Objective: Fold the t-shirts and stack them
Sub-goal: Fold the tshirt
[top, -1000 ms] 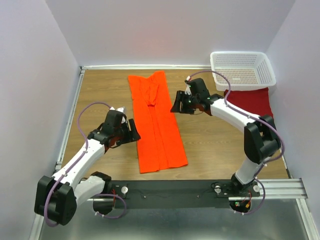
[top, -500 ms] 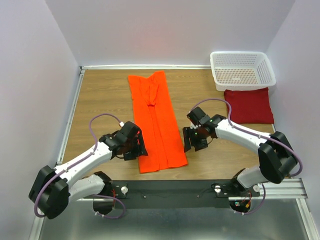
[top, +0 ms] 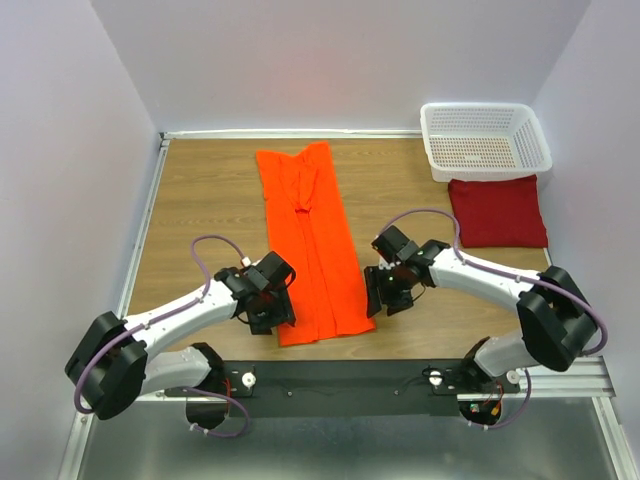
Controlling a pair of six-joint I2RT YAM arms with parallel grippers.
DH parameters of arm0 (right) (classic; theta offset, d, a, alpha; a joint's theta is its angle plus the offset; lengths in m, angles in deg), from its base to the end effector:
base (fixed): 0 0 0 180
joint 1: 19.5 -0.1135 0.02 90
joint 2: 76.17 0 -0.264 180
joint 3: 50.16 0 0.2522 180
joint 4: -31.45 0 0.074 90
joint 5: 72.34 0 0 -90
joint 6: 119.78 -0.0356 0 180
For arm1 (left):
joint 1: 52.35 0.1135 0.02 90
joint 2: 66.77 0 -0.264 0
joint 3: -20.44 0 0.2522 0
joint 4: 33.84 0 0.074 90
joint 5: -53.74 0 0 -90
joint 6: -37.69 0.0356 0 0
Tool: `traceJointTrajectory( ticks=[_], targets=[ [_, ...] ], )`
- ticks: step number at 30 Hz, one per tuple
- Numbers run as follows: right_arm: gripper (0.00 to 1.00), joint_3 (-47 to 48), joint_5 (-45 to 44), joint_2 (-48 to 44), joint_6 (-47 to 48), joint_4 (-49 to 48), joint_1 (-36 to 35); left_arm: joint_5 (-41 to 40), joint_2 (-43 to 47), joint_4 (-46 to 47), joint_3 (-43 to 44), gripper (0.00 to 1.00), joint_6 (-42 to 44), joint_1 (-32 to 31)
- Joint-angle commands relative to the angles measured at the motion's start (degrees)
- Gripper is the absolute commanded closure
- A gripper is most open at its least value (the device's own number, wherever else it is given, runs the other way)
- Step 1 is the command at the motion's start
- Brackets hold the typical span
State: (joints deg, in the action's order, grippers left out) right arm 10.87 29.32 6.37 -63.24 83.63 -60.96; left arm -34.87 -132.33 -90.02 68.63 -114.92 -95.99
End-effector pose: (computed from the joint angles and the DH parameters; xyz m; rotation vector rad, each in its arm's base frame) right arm 0.1833 0.1715 0.1783 -0.2528 2.9870 0.5042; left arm 0.1315 -0.1266 0.1734 -0.4837 2.9269 -0.3646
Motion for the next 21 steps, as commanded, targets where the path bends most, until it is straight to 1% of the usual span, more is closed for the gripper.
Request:
traceJointTrajectory(
  ticks=[1,4,6,15,18,19,21],
  targets=[
    [0.36,-0.3,1.3,2.6,-1.5,-2.8,-2.5,-2.1,-0.8,-1.9,1.4,0.34,-2.3,-0.8],
    [0.37,-0.1,0.6,4.3,-2.1,-3.5,-4.0,-1.9,-1.9,-1.9,1.5,0.34,-2.5,-1.4],
    [0.41,0.2,-0.1,5.4,-2.1,-3.8,-5.0,-1.8,-2.7,-1.8,1.6,0.35,-2.6,-1.8],
    [0.49,0.6,-2.5,8.4,-2.5,-3.9,-7.4,-1.7,-4.8,-2.0,1.8,0.41,-4.1,-3.6],
    [0.58,0.4,-4.0,8.3,-2.4,-3.5,-7.5,-1.7,-5.6,-1.9,1.9,0.43,-4.7,-4.5],
    [0.67,0.3,-4.4,7.8,-2.4,-3.3,-7.5,-1.7,-6.1,-1.8,1.9,0.43,-5.0,-5.1],
    [0.75,0.1,-4.7,7.6,-2.3,-3.2,-7.5,-1.7,-6.6,-1.9,2.0,0.43,-5.1,-5.5]
  ],
)
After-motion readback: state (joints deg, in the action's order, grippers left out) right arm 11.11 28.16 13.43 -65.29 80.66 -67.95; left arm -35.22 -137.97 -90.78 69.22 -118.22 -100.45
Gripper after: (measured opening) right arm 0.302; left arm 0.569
